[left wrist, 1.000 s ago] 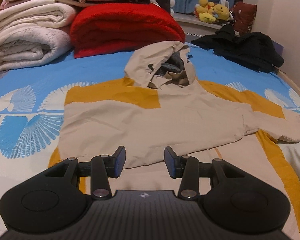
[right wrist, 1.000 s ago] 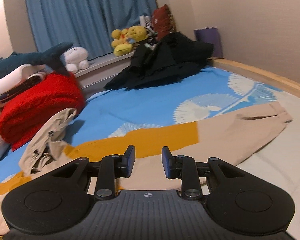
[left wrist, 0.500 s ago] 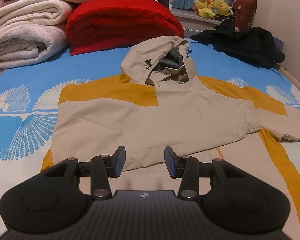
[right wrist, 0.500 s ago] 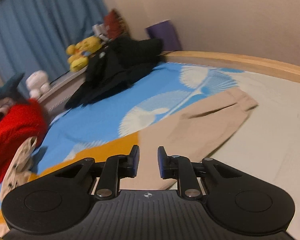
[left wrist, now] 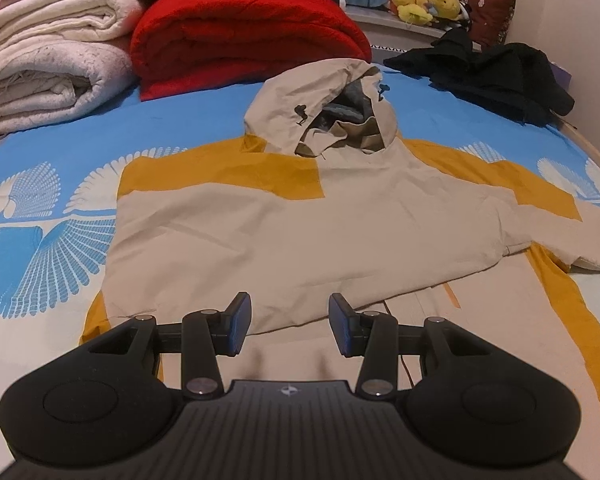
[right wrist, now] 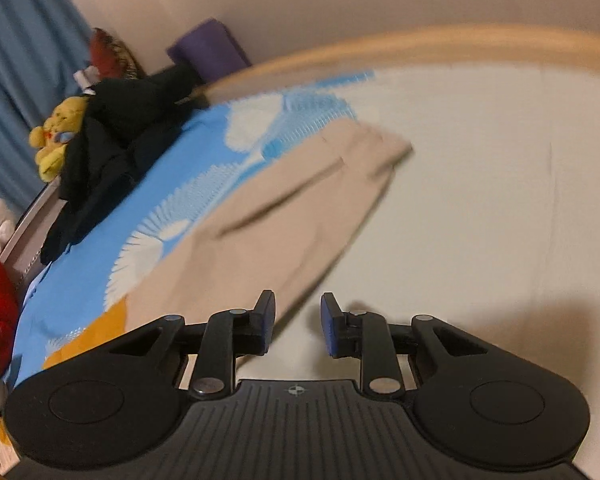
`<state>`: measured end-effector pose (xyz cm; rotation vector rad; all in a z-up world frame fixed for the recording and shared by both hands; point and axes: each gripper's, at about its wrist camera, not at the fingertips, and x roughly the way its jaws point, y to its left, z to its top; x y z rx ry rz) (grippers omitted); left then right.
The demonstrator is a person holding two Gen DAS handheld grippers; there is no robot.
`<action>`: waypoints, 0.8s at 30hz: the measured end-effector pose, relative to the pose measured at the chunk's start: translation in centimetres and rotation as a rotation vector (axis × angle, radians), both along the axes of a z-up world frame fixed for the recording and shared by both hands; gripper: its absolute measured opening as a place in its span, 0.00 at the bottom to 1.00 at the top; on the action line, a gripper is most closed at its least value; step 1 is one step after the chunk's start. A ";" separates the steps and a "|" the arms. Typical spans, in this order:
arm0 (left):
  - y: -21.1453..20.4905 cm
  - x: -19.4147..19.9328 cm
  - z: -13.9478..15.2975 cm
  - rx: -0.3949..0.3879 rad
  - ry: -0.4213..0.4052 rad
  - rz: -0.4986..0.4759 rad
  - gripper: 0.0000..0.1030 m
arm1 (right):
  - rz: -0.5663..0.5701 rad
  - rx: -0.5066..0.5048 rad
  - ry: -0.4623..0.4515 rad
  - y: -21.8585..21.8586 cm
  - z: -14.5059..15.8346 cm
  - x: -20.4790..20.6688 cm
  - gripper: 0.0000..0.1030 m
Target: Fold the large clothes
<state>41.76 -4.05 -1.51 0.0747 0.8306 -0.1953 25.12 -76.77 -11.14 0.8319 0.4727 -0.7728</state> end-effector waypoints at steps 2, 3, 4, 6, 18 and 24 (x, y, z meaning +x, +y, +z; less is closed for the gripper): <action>-0.1 0.1 0.0 -0.001 0.001 -0.003 0.46 | -0.011 0.057 -0.037 -0.5 -0.9 0.2 0.30; -0.1 0.1 -0.1 -0.001 0.002 -0.004 0.46 | -0.023 0.082 -0.064 -0.8 -1.4 0.1 0.31; -0.2 0.1 -0.1 0.000 0.002 -0.005 0.46 | -0.032 0.094 -0.092 -1.0 -1.7 0.1 0.31; -0.1 0.2 -0.1 0.000 0.003 -0.007 0.46 | -0.046 0.110 -0.127 -1.5 -2.1 0.4 0.31; 0.7 0.6 -0.1 0.002 0.004 0.008 0.46 | -0.172 0.028 -0.125 -0.6 -2.4 3.3 0.12; 1.9 0.9 0.8 -0.018 -0.009 0.042 0.46 | -0.229 -0.173 -0.060 2.8 2.7 6.0 0.04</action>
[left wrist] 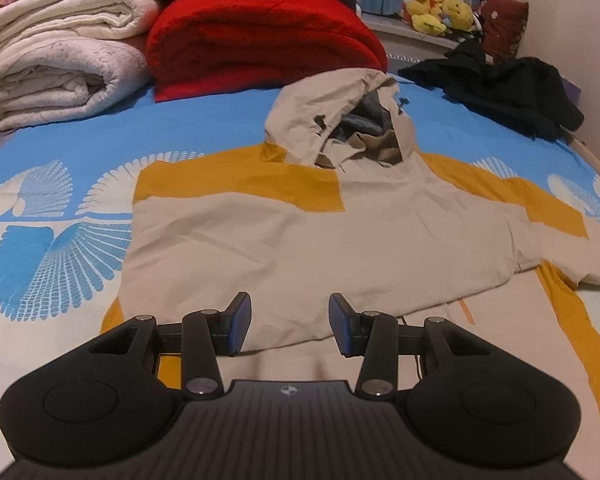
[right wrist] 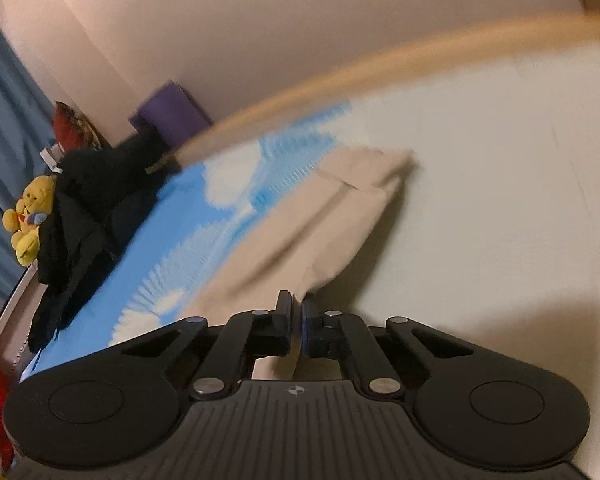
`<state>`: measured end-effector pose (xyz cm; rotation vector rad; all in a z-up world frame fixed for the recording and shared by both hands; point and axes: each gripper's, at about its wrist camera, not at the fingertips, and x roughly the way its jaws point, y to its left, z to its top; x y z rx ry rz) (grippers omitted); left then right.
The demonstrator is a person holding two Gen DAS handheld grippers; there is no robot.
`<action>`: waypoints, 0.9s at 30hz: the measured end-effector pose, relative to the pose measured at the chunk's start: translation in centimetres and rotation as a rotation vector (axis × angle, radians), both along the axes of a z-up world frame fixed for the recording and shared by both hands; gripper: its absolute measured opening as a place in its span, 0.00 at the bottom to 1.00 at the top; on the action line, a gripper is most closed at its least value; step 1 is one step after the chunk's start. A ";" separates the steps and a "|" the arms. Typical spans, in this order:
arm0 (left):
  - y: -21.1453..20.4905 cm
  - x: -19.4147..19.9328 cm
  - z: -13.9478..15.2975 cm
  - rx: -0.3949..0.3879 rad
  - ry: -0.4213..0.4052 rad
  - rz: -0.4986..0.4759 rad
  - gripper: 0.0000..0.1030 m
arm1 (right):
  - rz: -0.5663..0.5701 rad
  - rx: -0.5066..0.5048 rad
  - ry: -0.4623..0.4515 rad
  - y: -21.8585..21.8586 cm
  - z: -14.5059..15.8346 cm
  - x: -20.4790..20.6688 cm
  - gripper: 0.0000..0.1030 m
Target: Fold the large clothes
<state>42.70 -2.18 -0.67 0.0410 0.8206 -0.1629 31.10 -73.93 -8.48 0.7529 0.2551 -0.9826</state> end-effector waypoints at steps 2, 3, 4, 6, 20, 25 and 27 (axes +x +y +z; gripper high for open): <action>0.7 0.1 0.4 -0.008 -0.002 0.018 0.46 | 0.039 -0.108 0.029 2.8 3.8 2.2 0.03; 1.2 0.2 0.7 -0.016 -0.005 0.031 0.46 | 0.082 -0.172 0.027 4.8 5.9 3.3 0.03; 1.8 0.2 1.0 -0.026 -0.008 0.043 0.46 | 0.127 -0.229 0.022 6.8 7.7 4.1 0.03; 2.9 0.4 1.8 -0.044 -0.016 0.069 0.46 | 0.283 -0.358 0.011 13.0 11.6 6.2 0.03; 10.1 1.0 4.5 -0.195 -0.006 0.222 0.46 | 1.353 -0.017 0.085 46.5 13.7 5.5 0.20; 8.7 1.3 3.2 -0.197 0.022 0.172 0.46 | 1.209 -0.077 0.042 44.9 14.6 2.3 0.38; 7.5 1.2 2.3 -0.203 0.041 0.134 0.46 | 1.160 -0.085 0.043 44.1 13.3 1.9 0.38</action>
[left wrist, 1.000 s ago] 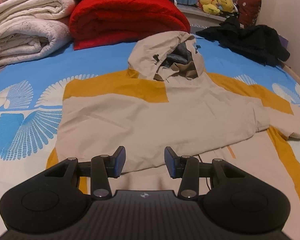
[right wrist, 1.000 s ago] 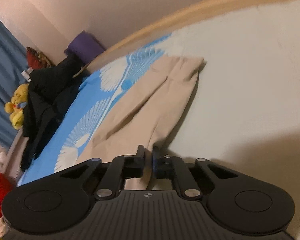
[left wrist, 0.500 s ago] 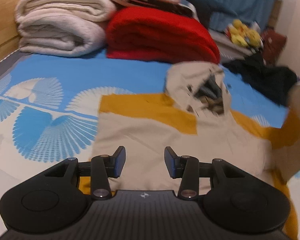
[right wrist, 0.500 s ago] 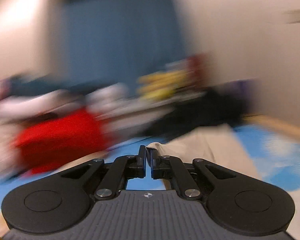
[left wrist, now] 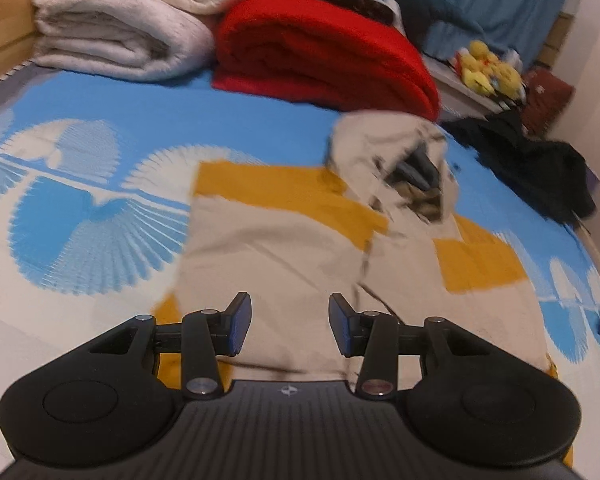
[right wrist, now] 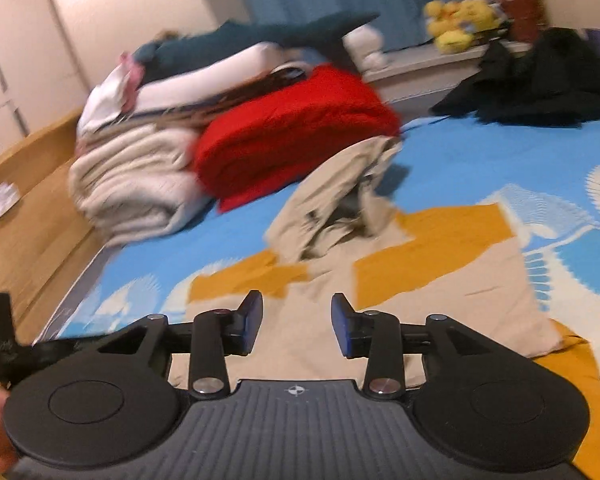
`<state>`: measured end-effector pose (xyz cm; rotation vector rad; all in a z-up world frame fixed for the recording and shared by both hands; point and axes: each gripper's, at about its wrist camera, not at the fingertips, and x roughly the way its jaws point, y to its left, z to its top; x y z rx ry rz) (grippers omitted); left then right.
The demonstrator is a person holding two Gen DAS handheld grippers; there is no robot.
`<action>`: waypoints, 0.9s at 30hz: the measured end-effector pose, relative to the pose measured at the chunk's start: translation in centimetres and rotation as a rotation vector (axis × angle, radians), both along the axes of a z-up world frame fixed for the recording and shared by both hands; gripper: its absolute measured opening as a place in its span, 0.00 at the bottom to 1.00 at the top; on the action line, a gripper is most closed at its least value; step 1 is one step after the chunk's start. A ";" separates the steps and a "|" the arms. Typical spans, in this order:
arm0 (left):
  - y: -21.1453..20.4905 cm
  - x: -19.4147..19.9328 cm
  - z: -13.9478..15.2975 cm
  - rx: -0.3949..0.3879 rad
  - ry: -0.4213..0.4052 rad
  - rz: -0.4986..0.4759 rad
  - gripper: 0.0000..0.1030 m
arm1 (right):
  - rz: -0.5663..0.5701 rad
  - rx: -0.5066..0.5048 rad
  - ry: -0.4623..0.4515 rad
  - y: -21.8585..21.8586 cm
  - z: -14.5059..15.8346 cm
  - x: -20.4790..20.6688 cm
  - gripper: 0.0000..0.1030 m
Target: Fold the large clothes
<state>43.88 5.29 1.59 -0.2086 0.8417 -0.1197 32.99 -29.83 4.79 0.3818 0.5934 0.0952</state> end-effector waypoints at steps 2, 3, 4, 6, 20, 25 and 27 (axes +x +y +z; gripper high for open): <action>-2.1 -0.1 -1.1 0.002 0.019 -0.062 0.45 | -0.067 -0.004 0.052 -1.3 -1.8 1.1 0.39; -3.1 -0.1 -1.5 0.002 0.022 -0.097 0.45 | -0.081 0.024 0.070 -2.0 -2.5 1.3 0.40; -4.3 -0.3 -1.9 0.000 0.020 -0.136 0.45 | -0.095 0.045 0.072 -2.6 -3.3 1.6 0.40; -7.0 -0.9 -2.9 -0.001 0.023 -0.218 0.45 | -0.161 0.023 0.065 -3.3 -4.0 1.7 0.40; -18.5 -1.2 -8.9 0.148 0.049 -0.345 0.30 | -0.198 0.001 0.005 -4.7 -4.5 3.6 0.40; -14.1 -1.5 -3.1 0.087 -0.151 -0.206 0.03 | -0.223 0.040 0.091 -5.2 -6.1 4.3 0.40; -10.4 -1.9 -0.3 0.096 -0.261 -0.049 0.00 | -0.239 0.085 0.149 -5.5 -7.1 4.6 0.40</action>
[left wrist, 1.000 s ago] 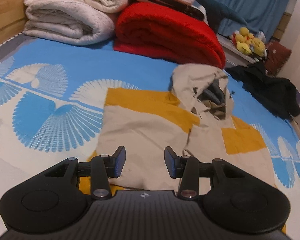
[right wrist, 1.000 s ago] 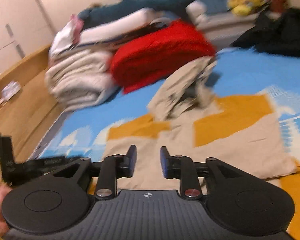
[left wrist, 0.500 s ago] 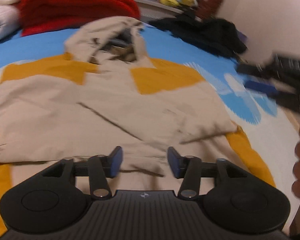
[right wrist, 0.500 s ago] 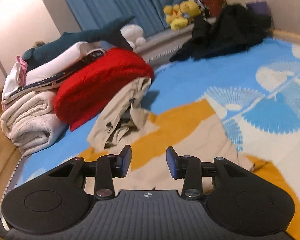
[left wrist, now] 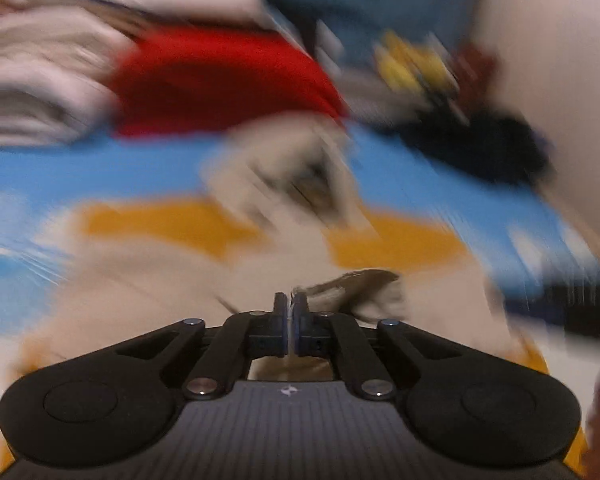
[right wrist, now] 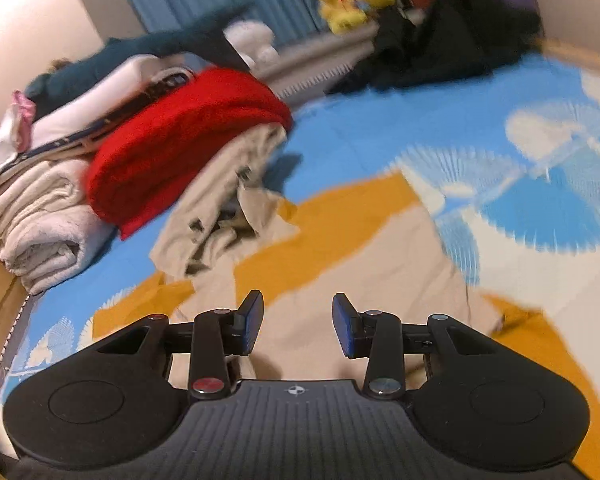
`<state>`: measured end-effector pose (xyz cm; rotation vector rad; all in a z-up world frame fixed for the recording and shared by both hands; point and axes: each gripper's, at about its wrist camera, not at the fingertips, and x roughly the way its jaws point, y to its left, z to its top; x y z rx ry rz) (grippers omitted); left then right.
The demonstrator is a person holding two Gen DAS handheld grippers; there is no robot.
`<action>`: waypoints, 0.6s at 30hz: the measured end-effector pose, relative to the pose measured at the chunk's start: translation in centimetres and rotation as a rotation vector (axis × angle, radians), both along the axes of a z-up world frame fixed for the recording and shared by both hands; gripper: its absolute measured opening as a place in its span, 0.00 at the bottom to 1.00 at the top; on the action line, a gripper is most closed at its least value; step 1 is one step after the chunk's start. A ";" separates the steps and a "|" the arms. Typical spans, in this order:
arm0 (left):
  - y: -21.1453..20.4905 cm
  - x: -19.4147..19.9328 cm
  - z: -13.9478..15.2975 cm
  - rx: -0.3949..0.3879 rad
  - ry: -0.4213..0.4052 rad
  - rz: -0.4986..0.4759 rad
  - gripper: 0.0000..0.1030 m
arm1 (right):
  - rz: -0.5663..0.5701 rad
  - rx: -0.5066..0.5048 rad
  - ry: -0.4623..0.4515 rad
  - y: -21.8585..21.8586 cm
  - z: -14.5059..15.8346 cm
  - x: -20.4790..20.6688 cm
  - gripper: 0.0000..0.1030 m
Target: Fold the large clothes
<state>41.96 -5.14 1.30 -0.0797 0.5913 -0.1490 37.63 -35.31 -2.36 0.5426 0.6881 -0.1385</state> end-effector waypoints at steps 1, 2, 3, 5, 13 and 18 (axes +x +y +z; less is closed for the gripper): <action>2.1 -0.1 0.9 -0.007 -0.038 0.089 0.00 | -0.005 0.025 0.029 0.0 -0.6 0.2 0.40; 4.3 -0.3 1.5 -0.021 -0.065 0.188 0.00 | -0.006 0.051 0.051 -0.1 -1.2 0.4 0.40; 6.2 -0.3 1.8 -0.039 -0.077 0.272 0.00 | -0.010 0.085 0.072 -0.1 -1.9 0.5 0.40; 10.7 0.2 1.8 -0.104 -0.060 0.436 0.01 | -0.023 0.131 0.110 -0.1 -3.1 0.7 0.40; 19.5 3.2 -2.7 -0.490 0.220 0.508 0.14 | -0.101 0.235 0.213 -0.6 -6.9 1.7 0.40; 21.1 3.9 -8.3 -0.726 0.476 0.500 0.19 | -0.173 0.264 0.245 -1.4 -8.0 2.1 0.40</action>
